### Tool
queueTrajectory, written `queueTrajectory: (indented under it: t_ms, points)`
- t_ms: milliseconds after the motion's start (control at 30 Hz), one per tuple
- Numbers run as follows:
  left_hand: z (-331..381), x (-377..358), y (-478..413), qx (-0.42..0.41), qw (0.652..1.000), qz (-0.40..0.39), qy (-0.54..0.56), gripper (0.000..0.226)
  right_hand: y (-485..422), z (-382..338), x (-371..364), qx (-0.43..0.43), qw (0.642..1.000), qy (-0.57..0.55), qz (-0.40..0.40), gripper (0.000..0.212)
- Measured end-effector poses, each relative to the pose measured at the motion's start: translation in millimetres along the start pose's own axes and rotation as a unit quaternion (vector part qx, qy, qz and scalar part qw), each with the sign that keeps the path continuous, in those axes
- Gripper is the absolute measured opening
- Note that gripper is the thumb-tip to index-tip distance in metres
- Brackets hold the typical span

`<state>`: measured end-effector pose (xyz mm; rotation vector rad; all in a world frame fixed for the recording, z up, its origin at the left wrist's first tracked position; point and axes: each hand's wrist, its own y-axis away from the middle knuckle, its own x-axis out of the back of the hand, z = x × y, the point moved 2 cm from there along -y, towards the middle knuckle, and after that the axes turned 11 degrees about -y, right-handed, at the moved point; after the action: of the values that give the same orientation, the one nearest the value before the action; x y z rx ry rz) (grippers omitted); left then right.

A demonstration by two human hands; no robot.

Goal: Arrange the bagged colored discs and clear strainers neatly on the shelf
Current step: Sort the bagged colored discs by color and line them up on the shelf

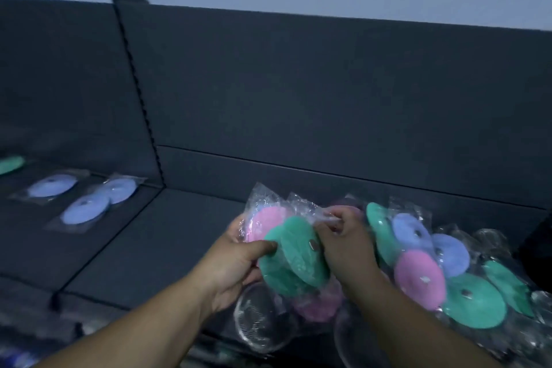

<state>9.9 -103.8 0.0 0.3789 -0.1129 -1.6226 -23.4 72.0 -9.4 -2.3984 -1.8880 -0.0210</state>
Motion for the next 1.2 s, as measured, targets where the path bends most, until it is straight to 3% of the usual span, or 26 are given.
queueTrajectory:
  t_ms: [300,433,600,700,933,1067,1200]
  points:
    - [-4,257,117,-0.033,0.98,0.179,0.082,0.043,109,-11,-242,-0.102,0.984,-0.075,-0.127,0.02]
    - [-13,358,175,-0.032,0.96,0.258,0.107,0.038,164,1,-350,-0.208,0.94,-0.118,-0.243,0.018]
    - [-22,457,230,-0.04,0.932,0.337,0.131,0.038,219,-2,-458,-0.305,0.881,-0.172,-0.318,0.012]
    - [-25,507,247,-0.043,0.915,0.375,0.145,0.038,233,-7,-511,-0.341,0.862,-0.178,-0.329,0.023]
    - [-12,604,228,-0.051,0.886,0.438,0.143,0.056,230,-22,-609,-0.345,0.827,-0.172,-0.409,0.021]
    - [11,653,196,-0.062,0.885,0.443,0.131,0.053,193,-19,-667,-0.333,0.843,-0.181,-0.381,0.046]
    - [41,704,163,-0.069,0.885,0.441,0.135,0.048,145,-9,-724,-0.339,0.857,-0.174,-0.347,0.038]
